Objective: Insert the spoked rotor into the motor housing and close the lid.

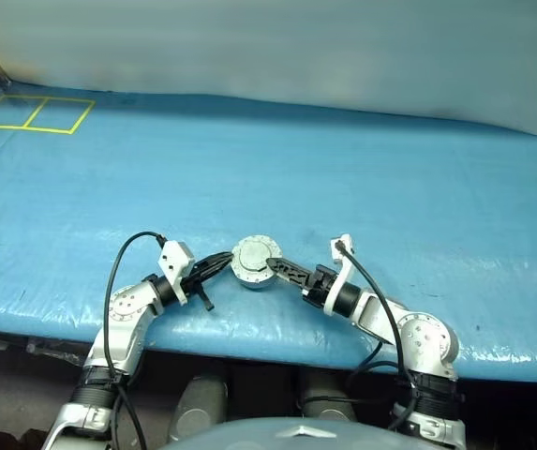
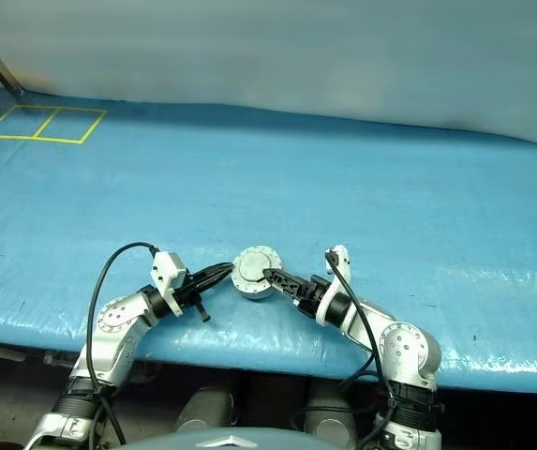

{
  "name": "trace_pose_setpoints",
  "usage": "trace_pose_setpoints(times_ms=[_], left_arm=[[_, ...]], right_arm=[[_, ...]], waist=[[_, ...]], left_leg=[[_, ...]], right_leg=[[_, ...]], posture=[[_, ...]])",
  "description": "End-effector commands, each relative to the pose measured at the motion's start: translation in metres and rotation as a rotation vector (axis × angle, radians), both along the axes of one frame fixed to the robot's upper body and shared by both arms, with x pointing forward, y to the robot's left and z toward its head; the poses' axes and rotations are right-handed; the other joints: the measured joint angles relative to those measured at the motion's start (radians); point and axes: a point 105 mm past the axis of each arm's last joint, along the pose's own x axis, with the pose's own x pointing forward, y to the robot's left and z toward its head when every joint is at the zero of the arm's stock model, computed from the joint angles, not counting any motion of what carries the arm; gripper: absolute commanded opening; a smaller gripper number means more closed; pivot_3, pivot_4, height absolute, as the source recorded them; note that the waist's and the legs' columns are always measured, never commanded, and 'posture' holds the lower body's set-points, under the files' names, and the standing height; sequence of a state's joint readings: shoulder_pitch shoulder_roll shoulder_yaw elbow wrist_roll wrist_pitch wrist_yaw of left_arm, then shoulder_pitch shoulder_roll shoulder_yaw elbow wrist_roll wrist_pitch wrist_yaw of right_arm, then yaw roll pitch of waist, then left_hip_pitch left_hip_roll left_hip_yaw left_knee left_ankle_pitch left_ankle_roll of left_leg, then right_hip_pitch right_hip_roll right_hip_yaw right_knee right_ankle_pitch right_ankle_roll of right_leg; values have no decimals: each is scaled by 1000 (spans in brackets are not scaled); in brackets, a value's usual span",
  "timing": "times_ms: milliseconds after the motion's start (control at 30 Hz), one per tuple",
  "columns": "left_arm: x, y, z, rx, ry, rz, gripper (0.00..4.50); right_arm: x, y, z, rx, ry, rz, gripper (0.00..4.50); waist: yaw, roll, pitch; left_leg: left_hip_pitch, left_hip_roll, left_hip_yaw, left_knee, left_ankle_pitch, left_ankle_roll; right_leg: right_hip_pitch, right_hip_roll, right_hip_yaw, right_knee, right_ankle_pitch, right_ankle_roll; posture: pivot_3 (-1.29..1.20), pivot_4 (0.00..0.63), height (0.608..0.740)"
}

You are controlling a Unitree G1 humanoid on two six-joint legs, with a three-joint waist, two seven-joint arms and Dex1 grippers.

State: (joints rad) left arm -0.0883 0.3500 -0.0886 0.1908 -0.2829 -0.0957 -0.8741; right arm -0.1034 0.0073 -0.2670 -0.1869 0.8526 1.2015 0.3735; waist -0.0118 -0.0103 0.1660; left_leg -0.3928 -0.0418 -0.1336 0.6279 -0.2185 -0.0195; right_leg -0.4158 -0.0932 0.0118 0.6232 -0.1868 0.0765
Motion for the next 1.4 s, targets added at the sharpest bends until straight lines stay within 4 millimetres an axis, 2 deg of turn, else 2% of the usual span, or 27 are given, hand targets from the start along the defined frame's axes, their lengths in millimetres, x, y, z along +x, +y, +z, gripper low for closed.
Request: trace_pose_setpoints(times_ms=[33,67,167,433,533,800,1033,1133,1400], left_arm=[[-4,-4,-13,32,41,-17,0],[-4,-4,-13,32,40,-15,0],[-5,-2,-14,36,39,-7,0],[-5,0,-15,38,38,5,0],[-5,0,-15,31,39,12,0],[5,10,-15,-85,195,129,0],[8,14,17,-353,198,181,0],[9,16,22,-431,213,213,587],[-1,6,34,-717,357,165,3191]], right_arm=[[2,5,3,56,16,8,4484],[1,6,3,62,18,13,4484],[1,8,6,102,22,11,3848],[0,8,1,81,41,20,1313],[1,8,0,67,42,22,1276],[4,8,6,64,13,8,1276],[18,5,34,279,-13,-89,1276],[20,7,43,311,-26,-93,1276],[29,5,72,430,-81,-139,1276]], waist=[[-1,0,0],[-1,0,0],[-1,1,0],[-4,2,0],[-6,2,0],[-13,2,-1],[-18,2,2],[-19,2,2],[-28,2,2]], left_leg=[[0,0,0,0,0,0],[0,0,0,0,0,0],[1,0,0,0,0,0],[0,0,0,0,0,0],[1,0,0,0,0,0],[1,0,0,0,0,0],[-4,0,0,0,0,0],[-9,0,0,-1,0,0],[-9,1,1,-1,0,0]], right_leg=[[0,0,0,0,0,0],[0,0,0,0,0,0],[0,0,0,0,0,0],[0,0,0,0,0,0],[0,0,0,0,0,0],[0,0,0,0,0,0],[-4,0,0,0,0,0],[-9,0,0,0,0,1],[-9,1,0,1,0,0]], posture=[[0,150,740],[0,150,740],[0,150,740],[0,150,740],[0,150,740],[0,150,740],[0,150,740],[0,150,740],[0,150,740]])
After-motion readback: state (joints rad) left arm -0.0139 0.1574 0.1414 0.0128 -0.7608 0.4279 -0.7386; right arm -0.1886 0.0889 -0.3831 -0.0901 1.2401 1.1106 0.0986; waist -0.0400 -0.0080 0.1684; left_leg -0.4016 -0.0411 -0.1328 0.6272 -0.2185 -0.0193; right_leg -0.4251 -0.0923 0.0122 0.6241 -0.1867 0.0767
